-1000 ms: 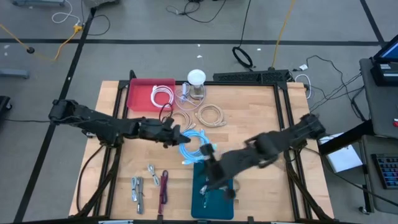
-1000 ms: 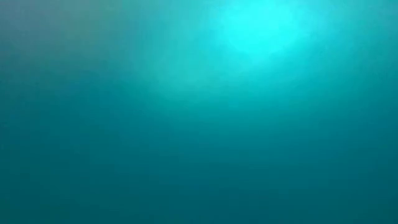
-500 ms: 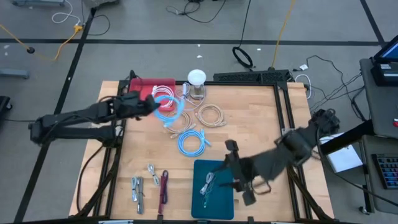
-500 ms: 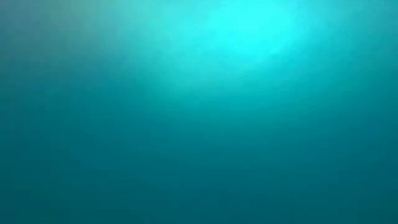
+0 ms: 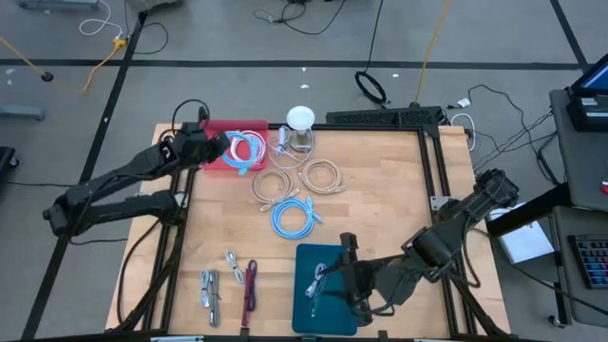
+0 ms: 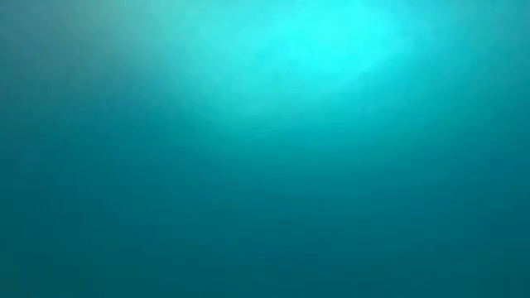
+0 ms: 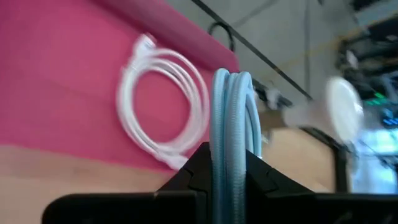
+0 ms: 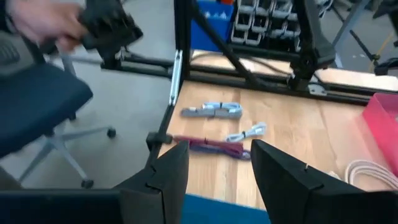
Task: Pick & Place USB Port
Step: Put the bottom blue HDMI cable into the red bin
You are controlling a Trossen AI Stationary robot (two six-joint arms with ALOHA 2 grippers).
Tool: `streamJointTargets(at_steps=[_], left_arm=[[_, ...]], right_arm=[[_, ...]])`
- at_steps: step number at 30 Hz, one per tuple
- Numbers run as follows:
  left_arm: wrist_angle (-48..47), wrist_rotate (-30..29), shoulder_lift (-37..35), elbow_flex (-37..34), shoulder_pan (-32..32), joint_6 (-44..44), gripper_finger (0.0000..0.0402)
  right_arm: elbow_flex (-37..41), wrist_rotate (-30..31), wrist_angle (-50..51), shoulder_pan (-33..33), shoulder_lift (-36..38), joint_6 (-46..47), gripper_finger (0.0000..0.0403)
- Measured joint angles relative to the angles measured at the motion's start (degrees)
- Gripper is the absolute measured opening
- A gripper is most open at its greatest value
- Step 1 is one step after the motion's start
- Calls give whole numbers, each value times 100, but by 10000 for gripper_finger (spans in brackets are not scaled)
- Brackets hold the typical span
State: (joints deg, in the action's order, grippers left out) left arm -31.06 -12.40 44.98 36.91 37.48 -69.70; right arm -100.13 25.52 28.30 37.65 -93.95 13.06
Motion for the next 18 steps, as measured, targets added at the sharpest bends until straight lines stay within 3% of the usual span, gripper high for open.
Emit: streamJointTargets(at_steps=[5, 11, 14, 18], left_arm=[[622, 540, 632, 0, 728, 480, 35], [1878, 1705, 1592, 0, 1493, 1142, 34], [1953, 2165, 1926, 0, 1755, 1502, 34], [1955, 2346, 2134, 0, 1985, 1947, 34]], right_arm=[[406, 272, -545, 1, 400, 115, 164], [701, 956, -590, -4, 940, 132, 164], [782, 1189, -579, -4, 1146, 132, 164], [826, 1369, -582, -3, 1323, 128, 164]])
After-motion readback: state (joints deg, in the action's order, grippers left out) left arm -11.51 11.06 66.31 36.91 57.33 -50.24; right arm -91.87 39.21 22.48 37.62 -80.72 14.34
